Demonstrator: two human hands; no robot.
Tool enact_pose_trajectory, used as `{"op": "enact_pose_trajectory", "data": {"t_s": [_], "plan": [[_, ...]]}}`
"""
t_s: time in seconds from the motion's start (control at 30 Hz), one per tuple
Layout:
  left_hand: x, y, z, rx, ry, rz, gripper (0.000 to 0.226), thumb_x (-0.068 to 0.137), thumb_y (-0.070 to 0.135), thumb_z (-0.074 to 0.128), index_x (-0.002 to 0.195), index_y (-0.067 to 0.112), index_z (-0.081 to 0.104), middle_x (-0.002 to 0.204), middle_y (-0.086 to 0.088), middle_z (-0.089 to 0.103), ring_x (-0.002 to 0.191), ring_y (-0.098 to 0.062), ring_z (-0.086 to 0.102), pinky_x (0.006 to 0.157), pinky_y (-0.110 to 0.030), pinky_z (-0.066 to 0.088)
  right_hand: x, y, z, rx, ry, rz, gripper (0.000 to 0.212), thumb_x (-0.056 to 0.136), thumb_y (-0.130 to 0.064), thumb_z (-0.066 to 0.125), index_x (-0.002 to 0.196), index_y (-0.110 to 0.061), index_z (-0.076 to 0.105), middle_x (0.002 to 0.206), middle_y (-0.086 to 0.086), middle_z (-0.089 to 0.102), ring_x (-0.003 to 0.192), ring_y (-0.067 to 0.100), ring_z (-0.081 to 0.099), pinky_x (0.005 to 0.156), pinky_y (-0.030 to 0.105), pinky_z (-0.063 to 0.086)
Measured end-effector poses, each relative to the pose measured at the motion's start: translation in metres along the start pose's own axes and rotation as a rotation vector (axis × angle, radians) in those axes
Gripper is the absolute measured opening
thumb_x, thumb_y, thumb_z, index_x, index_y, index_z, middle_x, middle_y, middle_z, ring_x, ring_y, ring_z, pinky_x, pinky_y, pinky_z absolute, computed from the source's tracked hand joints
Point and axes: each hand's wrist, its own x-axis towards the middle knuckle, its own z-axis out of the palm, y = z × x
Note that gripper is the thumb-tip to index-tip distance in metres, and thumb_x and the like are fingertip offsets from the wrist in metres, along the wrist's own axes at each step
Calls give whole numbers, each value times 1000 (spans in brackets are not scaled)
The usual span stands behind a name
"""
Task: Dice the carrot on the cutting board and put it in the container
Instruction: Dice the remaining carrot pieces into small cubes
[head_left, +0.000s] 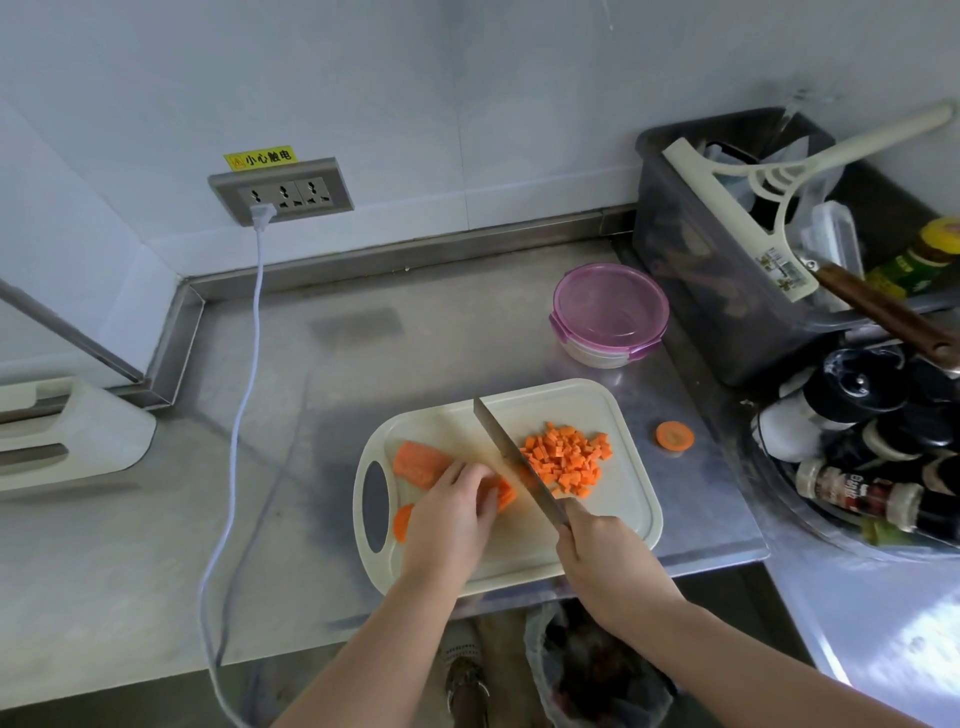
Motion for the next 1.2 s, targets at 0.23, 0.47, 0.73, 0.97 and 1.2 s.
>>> {"op": "enact_pose_trajectory", "data": {"t_s": [0.23, 0.47, 0.73, 0.97, 1.2], "plan": [[-4, -1, -4, 7, -38, -83, 18, 90, 23, 63, 104, 16, 70, 104, 1, 66, 89, -16, 65, 69, -20, 45, -12, -13, 1, -130, -16, -64, 31, 102, -22, 29, 126, -13, 48, 86, 3, 49, 79, 24, 55, 69, 34, 45], [-1, 6, -2, 2, -78, -112, 22, 88, 31, 64, 102, 16, 70, 103, 2, 65, 93, -17, 63, 70, -21, 42, -7, -12, 7, -305, -67, -77, 43, 99, -9, 41, 141, -11, 33, 86, 2, 48, 55, 12, 36, 57, 26, 39], [0, 4, 0, 13, -108, -132, 21, 90, 29, 61, 105, 17, 70, 106, 1, 67, 96, -17, 64, 74, -25, 47, -7, -22, 2, -173, -77, -15, 30, 101, -18, 29, 125, -12, 46, 89, 4, 47, 79, 22, 48, 73, 36, 45], [-1, 4, 1, 39, -101, -129, 16, 89, 23, 62, 100, 14, 69, 103, 1, 66, 89, -16, 63, 68, -22, 44, 2, -14, 14, -237, -140, 15, 36, 98, -12, 45, 133, -15, 37, 95, 2, 60, 82, 20, 63, 67, 30, 52], [-1, 5, -2, 1, -83, -114, 19, 89, 27, 63, 104, 17, 70, 103, 4, 67, 89, -11, 63, 69, -15, 43, 10, -4, 16, -119, -139, 44, 29, 101, -14, 39, 130, -12, 46, 108, 5, 61, 91, 19, 63, 80, 31, 56]]}}
